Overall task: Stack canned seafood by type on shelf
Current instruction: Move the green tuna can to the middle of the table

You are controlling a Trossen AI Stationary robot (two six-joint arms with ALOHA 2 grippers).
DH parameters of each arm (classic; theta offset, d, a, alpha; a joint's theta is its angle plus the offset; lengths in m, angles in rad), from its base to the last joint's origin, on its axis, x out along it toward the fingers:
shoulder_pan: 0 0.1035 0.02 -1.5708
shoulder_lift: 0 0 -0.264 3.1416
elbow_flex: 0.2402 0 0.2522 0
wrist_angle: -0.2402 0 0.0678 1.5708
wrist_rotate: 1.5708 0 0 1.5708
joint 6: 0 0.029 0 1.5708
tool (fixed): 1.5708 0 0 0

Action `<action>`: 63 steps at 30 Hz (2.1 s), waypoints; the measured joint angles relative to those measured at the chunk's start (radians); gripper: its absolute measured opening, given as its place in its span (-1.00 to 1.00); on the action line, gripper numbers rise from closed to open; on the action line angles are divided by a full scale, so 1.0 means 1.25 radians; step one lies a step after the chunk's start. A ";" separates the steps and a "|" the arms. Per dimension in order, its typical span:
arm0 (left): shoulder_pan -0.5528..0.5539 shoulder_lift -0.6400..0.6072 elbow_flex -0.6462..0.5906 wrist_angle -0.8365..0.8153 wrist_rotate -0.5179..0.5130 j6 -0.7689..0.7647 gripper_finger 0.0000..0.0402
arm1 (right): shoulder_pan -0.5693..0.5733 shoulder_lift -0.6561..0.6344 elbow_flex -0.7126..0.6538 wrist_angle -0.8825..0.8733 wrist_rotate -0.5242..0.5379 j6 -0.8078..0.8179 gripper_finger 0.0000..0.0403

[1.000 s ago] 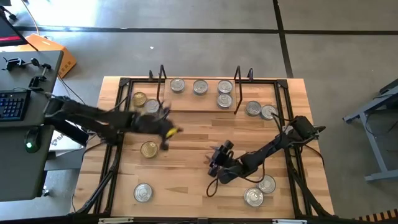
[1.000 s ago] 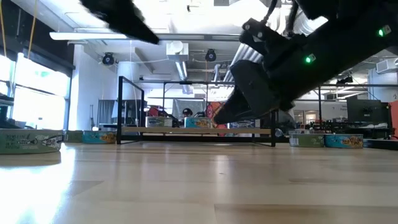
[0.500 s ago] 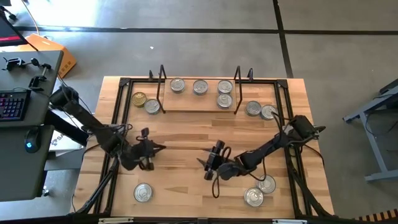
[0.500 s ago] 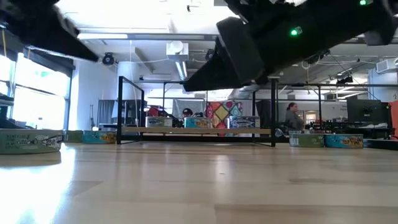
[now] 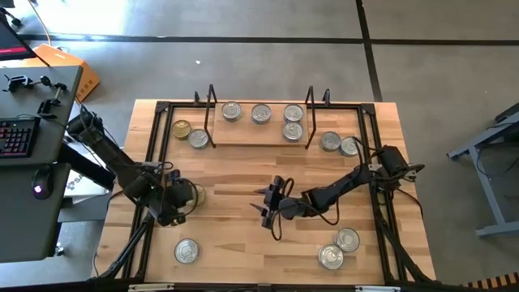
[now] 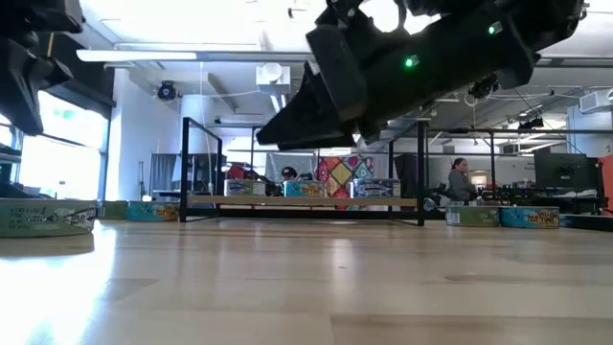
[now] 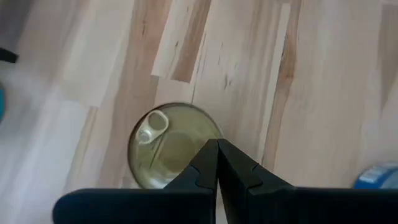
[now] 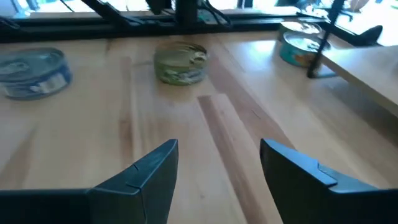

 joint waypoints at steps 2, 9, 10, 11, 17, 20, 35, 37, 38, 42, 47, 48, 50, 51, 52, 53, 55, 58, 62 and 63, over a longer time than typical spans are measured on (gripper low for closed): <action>-0.006 0.000 0.013 -0.022 -0.001 -0.002 -1.00 | 0.015 -0.004 0.000 0.004 0.008 -0.020 0.09; -0.007 0.000 0.002 -0.018 -0.053 -0.005 -1.00 | 0.113 -0.120 0.001 -0.245 0.180 0.080 0.09; -0.007 0.000 -0.004 -0.009 -0.065 -0.005 -1.00 | 0.129 -0.139 0.001 -0.287 0.198 0.107 0.09; -0.007 0.001 -0.009 0.001 -0.077 -0.005 -1.00 | 0.144 -0.156 0.001 -0.320 0.213 0.133 0.09; -0.006 0.001 -0.043 0.130 -0.151 0.036 -0.90 | 0.202 -0.186 0.001 -0.399 0.266 0.192 0.09; -0.004 0.001 -0.064 0.195 -0.163 0.065 -0.76 | 0.230 -0.193 0.001 -0.438 0.269 0.197 0.09; -0.005 0.014 -0.070 0.194 -0.091 0.178 -0.09 | 0.324 -0.372 0.001 -0.908 0.226 0.657 0.09; -0.005 0.031 -0.070 0.193 -0.076 0.187 -0.05 | 0.324 -0.362 0.001 -0.908 0.245 0.666 0.09; -0.005 0.042 -0.070 0.194 -0.075 0.186 -0.04 | 0.324 -0.354 0.001 -0.908 0.254 0.665 0.09; -0.005 0.099 -0.070 0.191 -0.034 0.186 -0.05 | 0.320 -0.317 0.001 -0.905 0.319 0.654 0.09; -0.005 0.171 -0.070 0.190 -0.038 0.132 -0.12 | 0.302 -0.273 0.000 -0.897 0.318 0.674 0.09; -0.005 0.185 -0.070 0.189 -0.039 0.124 -0.15 | 0.299 -0.264 0.000 -0.895 0.312 0.675 0.09; -0.005 0.209 -0.070 0.190 -0.039 0.115 -0.19 | 0.292 -0.249 0.000 -0.887 0.304 0.676 0.09; -0.005 0.221 -0.070 0.190 -0.037 0.112 -0.22 | 0.290 -0.245 0.000 -0.886 0.303 0.676 0.09; -0.005 0.233 -0.070 0.190 -0.034 0.108 -0.25 | 0.286 -0.241 0.000 -0.884 0.303 0.676 0.09; -0.005 0.244 -0.070 0.190 -0.031 0.108 -0.28 | 0.284 -0.238 0.000 -0.880 0.303 0.676 0.09; -0.005 0.263 -0.067 0.189 -0.033 0.108 -0.37 | 0.280 -0.235 0.000 -0.877 0.301 0.676 0.09; -0.005 0.288 -0.064 0.189 -0.046 0.112 -0.54 | 0.274 -0.235 0.000 -0.862 0.301 0.667 0.09; -0.004 0.299 -0.065 0.190 -0.049 0.139 -0.82 | 0.268 -0.235 0.000 -0.838 0.301 0.639 0.09; -0.004 0.299 -0.065 0.193 -0.048 0.146 -0.89 | 0.266 -0.235 0.000 -0.831 0.301 0.632 0.09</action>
